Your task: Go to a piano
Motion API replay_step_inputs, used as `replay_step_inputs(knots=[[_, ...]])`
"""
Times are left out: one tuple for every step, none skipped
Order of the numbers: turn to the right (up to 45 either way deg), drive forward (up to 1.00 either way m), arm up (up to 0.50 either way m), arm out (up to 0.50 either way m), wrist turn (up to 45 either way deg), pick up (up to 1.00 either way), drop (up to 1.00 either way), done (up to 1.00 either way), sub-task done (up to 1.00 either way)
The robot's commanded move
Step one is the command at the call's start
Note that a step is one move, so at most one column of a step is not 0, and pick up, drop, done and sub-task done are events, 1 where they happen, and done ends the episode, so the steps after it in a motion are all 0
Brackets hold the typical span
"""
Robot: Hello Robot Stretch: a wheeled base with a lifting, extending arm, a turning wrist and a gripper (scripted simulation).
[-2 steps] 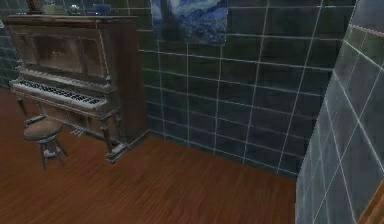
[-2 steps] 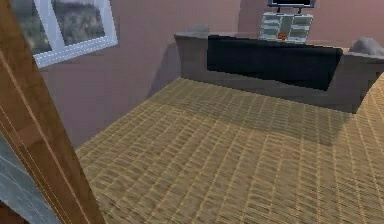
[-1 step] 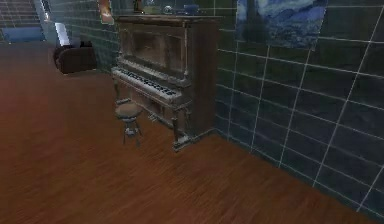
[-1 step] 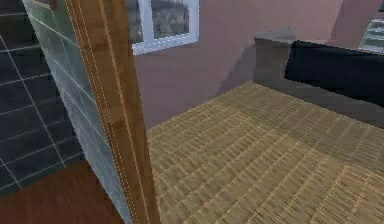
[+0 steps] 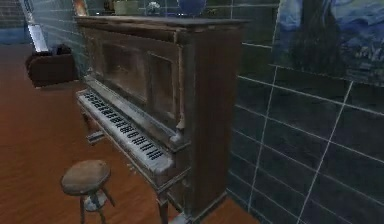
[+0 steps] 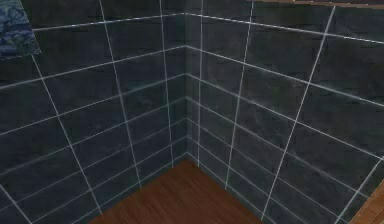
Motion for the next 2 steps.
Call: replay_step_inputs(knots=[[0.0, 0.1, 0.0, 0.0, 0.0, 0.0, 0.0, 0.0, 0.0], [-15.0, 0.0, 0.0, 0.0, 0.0, 0.0, 0.0, 0.0, 0.0]])
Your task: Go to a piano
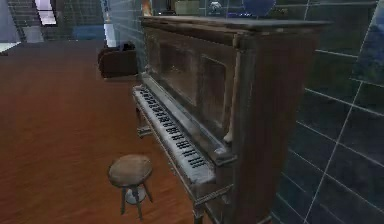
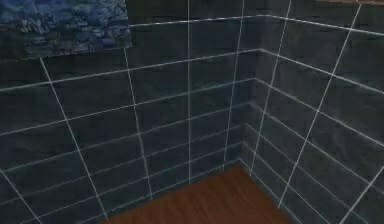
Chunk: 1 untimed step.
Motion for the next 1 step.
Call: replay_step_inputs(knots=[[0.0, 0.0, 0.0, 0.0, 0.0, 0.0, 0.0, 1.0, 0.0]])
